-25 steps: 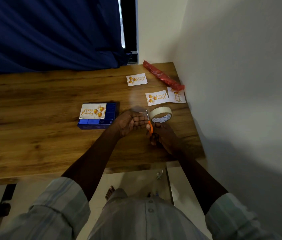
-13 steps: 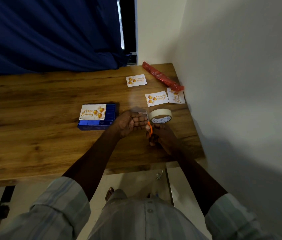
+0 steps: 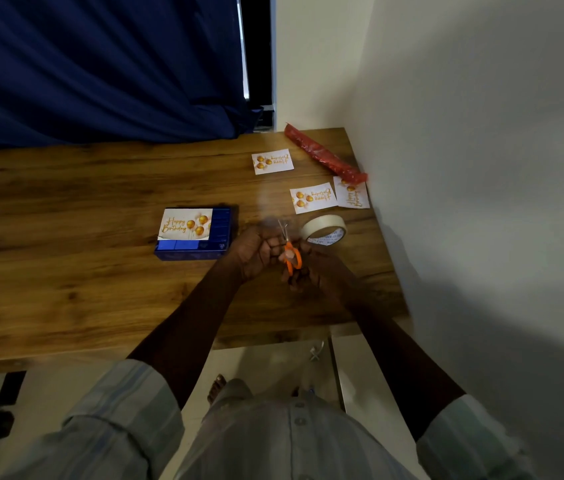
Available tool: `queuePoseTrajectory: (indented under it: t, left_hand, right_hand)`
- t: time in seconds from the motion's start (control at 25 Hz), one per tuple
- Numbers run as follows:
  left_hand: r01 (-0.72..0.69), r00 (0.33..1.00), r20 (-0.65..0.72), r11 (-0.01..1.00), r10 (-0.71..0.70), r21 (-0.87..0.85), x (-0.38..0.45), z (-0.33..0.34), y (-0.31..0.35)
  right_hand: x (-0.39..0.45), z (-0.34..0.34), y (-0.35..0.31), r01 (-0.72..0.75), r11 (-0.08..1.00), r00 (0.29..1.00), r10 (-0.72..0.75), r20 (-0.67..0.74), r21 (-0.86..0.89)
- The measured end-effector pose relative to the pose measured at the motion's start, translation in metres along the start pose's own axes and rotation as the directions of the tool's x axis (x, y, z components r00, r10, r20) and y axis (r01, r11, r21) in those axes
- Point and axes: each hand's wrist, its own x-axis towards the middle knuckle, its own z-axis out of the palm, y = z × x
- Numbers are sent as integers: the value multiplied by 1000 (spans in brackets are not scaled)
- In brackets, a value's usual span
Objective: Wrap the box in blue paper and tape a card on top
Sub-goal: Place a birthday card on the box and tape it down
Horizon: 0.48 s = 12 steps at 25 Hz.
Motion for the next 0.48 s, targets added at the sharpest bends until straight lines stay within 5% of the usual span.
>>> queuePoseTrajectory:
  t: [0.08,0.16,0.24,0.32,0.48]
  left_hand:
    - [21,1000,3,997,-20,-73,2,0,0]
    - [43,999,21,994,-41,-99,3,0,0]
    - [45,999,27,997,-44,-63,4,0,1]
    - [45,998,35,998,-43,-47,4,-1,3]
    - [38,999,40,998,-36,-48,5,0,3]
  right_hand:
    - [-10,1,-5,2,995,996,7,88,-100]
    - [-19,-5,-4,-57,911,992,97,79,-408]
    - [-24,-12,0,-112,601,987,157,-20,-791]
    - [-30,-12,3,-150,315,982,154,-105,-937]
    - [-28,-7,13,-189,78,980,80,-183,-979]
